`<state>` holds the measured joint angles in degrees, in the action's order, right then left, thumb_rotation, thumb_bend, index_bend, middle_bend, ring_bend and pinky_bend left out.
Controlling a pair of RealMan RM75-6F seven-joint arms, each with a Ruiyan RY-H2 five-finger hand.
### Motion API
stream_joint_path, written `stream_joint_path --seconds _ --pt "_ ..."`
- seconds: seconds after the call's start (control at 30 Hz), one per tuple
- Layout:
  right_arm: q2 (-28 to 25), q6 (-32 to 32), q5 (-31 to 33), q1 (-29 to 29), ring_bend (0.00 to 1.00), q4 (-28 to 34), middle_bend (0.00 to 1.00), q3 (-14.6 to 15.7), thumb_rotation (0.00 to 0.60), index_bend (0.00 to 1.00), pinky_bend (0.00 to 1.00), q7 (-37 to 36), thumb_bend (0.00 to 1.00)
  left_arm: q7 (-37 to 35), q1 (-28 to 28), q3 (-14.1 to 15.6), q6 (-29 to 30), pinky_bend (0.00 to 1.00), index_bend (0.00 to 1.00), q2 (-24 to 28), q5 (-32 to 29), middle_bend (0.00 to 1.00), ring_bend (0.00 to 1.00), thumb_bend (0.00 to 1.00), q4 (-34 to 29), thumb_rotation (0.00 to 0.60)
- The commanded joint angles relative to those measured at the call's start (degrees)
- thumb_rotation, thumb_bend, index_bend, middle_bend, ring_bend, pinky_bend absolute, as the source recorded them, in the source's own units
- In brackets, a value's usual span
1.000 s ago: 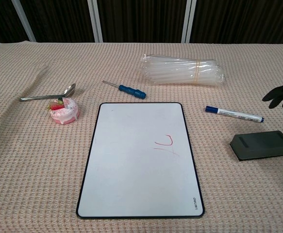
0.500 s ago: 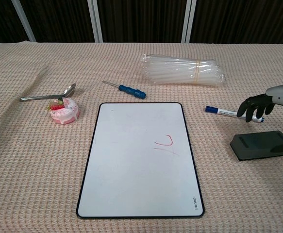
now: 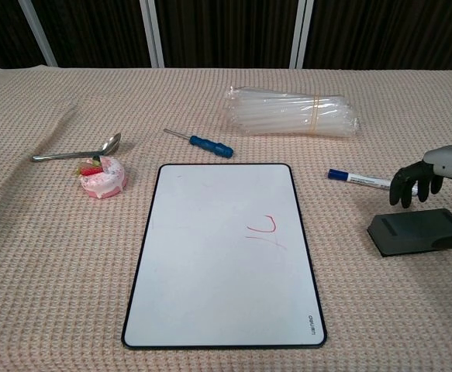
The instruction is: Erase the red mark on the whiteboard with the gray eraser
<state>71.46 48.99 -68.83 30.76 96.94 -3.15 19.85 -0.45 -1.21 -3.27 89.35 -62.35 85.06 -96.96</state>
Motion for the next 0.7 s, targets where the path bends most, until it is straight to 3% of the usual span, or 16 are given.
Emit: stream_joint_path --seconds 0.03,0.53,0.7 --pt "0.35 0.16 -0.05 0.02 0.38 -0.47 0.39 0.29 0.6 0.39 0.36 0.01 0.3 0.1 0.0 0.01 -0.03 0.04 0.17 -0.04 -0.02 0.01 0.0 0.49 0.04 0.6" --pt "1.69 0.11 0.61 0.79 0.4 -2.05 0.41 1.34 0.6 0.42 0.39 0.05 0.32 0.17 0.02 -0.06 0.05 0.04 0.17 -0.11 -0.1 0.01 0.0 0.49 0.08 0.6" --pt "1.96 0.3 0.67 0.95 0.45 -2.45 0.45 1.52 0.6 0.47 0.46 -0.25 0.41 0.13 0.04 -0.13 0.12 0.04 0.17 -0.15 -0.18 0.01 0.0 0.49 0.06 0.6"
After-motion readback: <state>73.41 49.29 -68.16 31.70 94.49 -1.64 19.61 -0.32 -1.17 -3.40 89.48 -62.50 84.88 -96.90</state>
